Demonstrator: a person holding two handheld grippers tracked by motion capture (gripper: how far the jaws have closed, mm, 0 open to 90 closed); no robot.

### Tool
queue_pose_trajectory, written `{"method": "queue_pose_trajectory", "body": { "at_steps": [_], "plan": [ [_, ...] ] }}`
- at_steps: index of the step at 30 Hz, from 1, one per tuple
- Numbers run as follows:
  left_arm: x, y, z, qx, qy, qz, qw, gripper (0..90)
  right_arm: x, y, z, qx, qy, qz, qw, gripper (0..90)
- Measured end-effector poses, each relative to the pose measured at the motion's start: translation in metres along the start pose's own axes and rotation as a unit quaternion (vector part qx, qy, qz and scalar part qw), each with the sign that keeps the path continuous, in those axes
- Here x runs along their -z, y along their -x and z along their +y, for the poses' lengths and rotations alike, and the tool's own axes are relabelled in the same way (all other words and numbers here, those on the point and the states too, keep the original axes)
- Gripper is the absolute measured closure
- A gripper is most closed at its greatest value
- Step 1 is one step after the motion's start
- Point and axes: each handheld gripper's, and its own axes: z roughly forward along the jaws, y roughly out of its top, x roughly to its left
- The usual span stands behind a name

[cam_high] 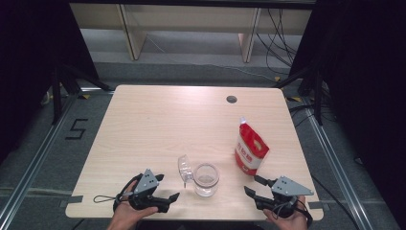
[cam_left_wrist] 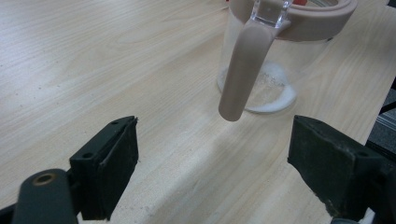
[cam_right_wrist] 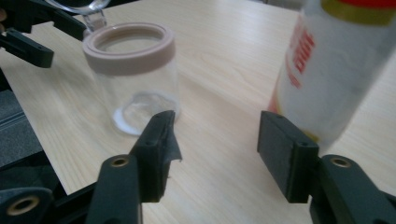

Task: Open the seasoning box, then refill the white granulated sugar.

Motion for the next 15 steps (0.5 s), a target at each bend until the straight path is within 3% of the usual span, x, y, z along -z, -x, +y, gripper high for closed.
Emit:
{"method": "queue_pose_trajectory", "body": {
  "at_steps": [4,5,6,8,10,11,15],
  "plan": [
    [0.0010,-0.0009,0.0004,-0.016,-0.004,0.001,0.9999,15.9,0.0021,0.0064,-0.0028,0.004,-0.005,-0.017,0.9998,39.0],
    [0.0009,-0.0002,0.0003,-0.014,-0.003,0.000,0.9999,15.8,0.0042,0.0063,-0.0038,-0.021,-0.005,-0.026,0.9994,37.8],
    [0.0010,0.0000,0.0003,-0.014,-0.003,-0.001,0.9999,15.9,0.0040,0.0086,-0.0039,-0.009,0.002,-0.031,0.9995,37.1],
    [0.0011,0.0002,0.0004,-0.015,-0.004,-0.001,0.9999,15.8,0.0051,0.0068,-0.0048,-0.029,-0.007,-0.032,0.9990,36.4],
    [0.0010,0.0003,0.0004,-0.016,-0.003,-0.001,0.9999,15.8,0.0055,0.0082,-0.0045,-0.022,-0.009,-0.030,0.9993,36.3],
    [0.0002,0.0018,0.0001,-0.004,-0.002,-0.002,1.0000,15.8,0.0052,0.0089,-0.0046,-0.018,-0.008,-0.029,0.9994,36.1],
    [-0.0005,0.0012,0.0005,-0.005,-0.004,-0.003,1.0000,15.9,0.0052,0.0106,-0.0053,-0.016,-0.003,-0.038,0.9992,35.0]
  ]
}}
